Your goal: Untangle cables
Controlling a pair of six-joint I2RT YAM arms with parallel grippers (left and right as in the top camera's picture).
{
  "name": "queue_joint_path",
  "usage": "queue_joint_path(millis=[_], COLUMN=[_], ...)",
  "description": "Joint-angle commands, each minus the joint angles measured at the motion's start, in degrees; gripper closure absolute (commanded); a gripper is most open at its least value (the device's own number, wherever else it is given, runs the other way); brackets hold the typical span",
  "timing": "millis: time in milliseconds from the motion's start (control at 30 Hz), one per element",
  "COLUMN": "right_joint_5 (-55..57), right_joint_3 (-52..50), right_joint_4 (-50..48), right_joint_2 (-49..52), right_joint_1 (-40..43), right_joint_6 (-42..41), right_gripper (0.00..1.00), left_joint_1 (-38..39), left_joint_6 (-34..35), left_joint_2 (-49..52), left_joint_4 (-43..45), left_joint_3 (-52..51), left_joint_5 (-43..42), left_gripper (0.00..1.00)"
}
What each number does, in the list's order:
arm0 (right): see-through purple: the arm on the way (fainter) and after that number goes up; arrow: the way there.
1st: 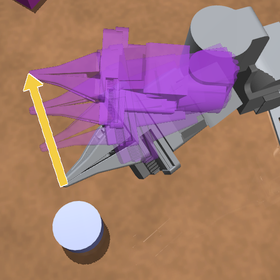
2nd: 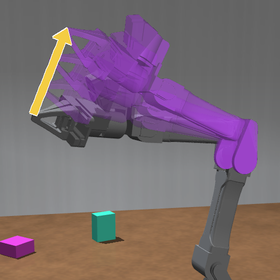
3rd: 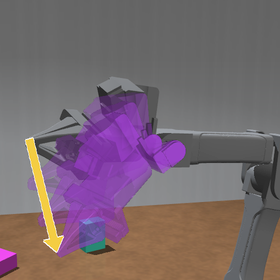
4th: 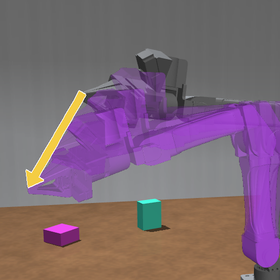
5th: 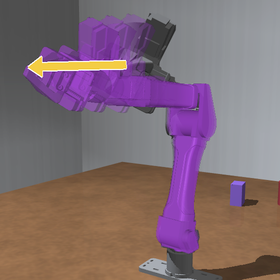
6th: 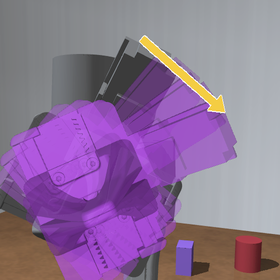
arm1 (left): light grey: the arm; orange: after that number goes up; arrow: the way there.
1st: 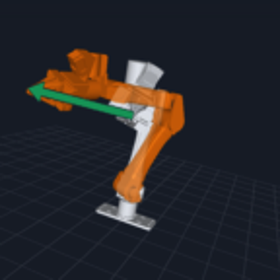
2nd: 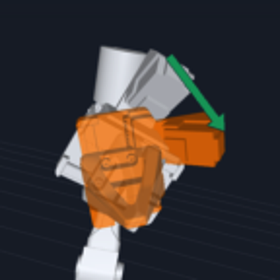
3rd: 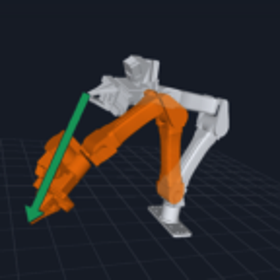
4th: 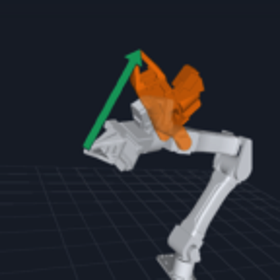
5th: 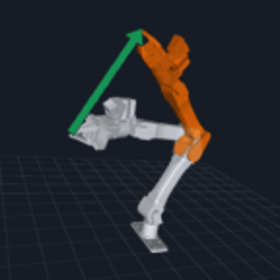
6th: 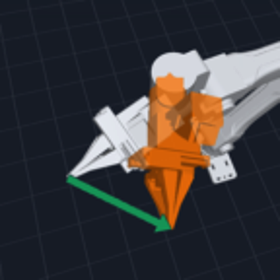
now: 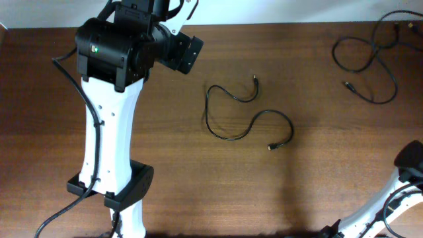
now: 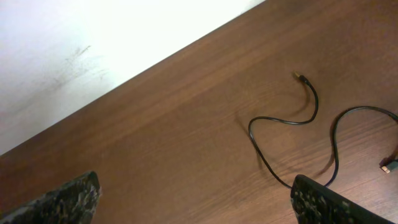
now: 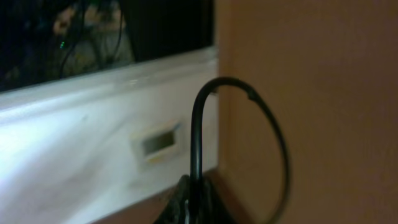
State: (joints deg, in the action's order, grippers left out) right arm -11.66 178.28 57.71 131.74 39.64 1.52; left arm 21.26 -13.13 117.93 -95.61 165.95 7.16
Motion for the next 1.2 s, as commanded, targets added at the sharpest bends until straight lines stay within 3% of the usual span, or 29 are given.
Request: queue_joint_path(millis=[0,133,267,367,600,667,700,800,900,967,1033,1167], right_joint_5=[-6.0,-7.5,-1.2,-1.1,-1.2,-1.2,-1.2,-1.2,-1.2,-1.4,-1.8,17.8], right_joint_3=[-1.1,-4.7,-27.8,-42.6,-48.9,-53.3,-55.6,-54.6,-40.5,-32.0,-30.2,-33.2], right_joint_4=[-5.0,-7.1,-7.9,-12.4,-8.0,-10.9,-12.7,-12.0,1.5,10.9,17.6,23.7], right_joint_2=[-0.5,-0.1,0.7,0.7,0.8,0.8,0.8,0.1,-1.2,-1.2,-1.2,-1.1], right_joint_1=[3.2,2.6,1.8,1.4,1.1,1.2,1.2,1.1,-1.6,-5.0,-8.4,-13.2], right_joint_6=[-2.2,6.3,15.8,17.1,17.6,17.6,17.5,17.6,16.2,7.8,-0.1,-26.4], right_gripper=[0.96,0.96,0.96,0.96,0.96,0.96,0.01,0.02,0.01,0.01,0.01,0.01], left_joint_1=[0.0,0.0,0.0,0.0,0.0,0.0,0.0,0.0,0.0,0.0,0.0,0.0], left_joint_6=[-0.7,-0.7,-0.7,-0.7,-0.7,-0.7,-0.7,-0.7,-0.6,-0.7,-0.7,-0.7], left_joint_2=[-0.6,-0.6,-0.6,-0.6,-0.6,-0.6,-0.6,-0.6,-0.6,-0.6,-0.6,-0.6], left_joint_4=[-0.2,-0.1,1.6,1.9,0.7,0.5,0.5,-0.3,-0.3,-0.2,-0.8,-1.1], left_joint_3=[-0.2,-0.2,-0.2,-0.2,-0.2,-0.2,-0.2,-0.2,-0.2,-0.2,-0.2,-0.2], left_joint_5=[0.0,0.0,0.0,0.0,-0.1,-0.1,-0.1,-0.2,-0.3,-0.4,-1.4,-1.4], left_gripper=[0.01,0.01,0.01,0.01,0.01,0.01,0.01,0.01,0.01,0.01,0.01,0.01])
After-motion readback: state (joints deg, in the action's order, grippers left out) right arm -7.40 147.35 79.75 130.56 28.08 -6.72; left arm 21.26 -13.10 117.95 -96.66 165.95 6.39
